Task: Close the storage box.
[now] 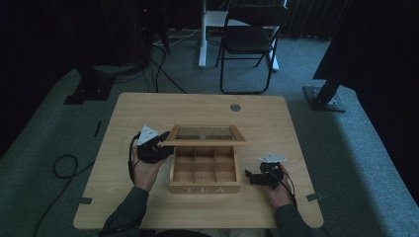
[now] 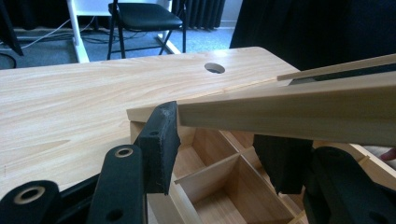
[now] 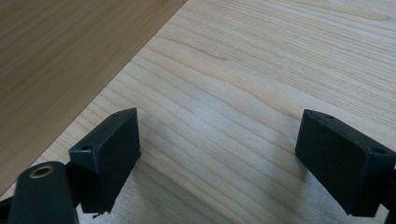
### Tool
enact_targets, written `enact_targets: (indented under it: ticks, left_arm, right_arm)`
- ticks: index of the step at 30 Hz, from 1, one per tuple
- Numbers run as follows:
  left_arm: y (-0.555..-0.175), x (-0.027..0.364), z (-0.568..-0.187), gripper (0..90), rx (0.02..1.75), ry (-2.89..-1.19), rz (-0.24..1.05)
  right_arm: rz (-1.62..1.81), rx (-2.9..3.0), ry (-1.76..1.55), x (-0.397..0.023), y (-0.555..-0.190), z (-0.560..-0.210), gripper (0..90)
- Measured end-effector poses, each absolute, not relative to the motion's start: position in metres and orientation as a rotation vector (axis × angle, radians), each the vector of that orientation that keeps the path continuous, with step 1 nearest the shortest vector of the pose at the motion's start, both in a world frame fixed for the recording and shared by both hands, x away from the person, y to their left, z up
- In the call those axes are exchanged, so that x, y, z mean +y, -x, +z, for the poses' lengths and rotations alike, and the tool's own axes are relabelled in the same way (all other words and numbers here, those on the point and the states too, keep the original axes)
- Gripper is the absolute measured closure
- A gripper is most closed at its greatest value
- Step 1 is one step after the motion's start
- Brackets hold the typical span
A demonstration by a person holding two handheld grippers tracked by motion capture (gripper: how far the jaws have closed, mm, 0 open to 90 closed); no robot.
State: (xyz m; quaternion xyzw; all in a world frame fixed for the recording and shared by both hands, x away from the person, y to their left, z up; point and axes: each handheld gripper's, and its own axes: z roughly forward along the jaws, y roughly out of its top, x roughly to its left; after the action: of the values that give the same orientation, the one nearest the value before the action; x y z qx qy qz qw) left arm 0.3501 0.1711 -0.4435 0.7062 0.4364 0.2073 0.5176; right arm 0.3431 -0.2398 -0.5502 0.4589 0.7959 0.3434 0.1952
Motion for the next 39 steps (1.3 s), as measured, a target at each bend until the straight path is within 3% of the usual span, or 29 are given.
enact_targets:
  ticks: [39]
  left_arm:
    - [-0.322, 0.172, -0.444, 44.5, 1.092, -1.713, 0.512]
  right_arm:
    - [0.963, 2.231, -1.287, -0.240, -0.343, -0.550, 13.4]
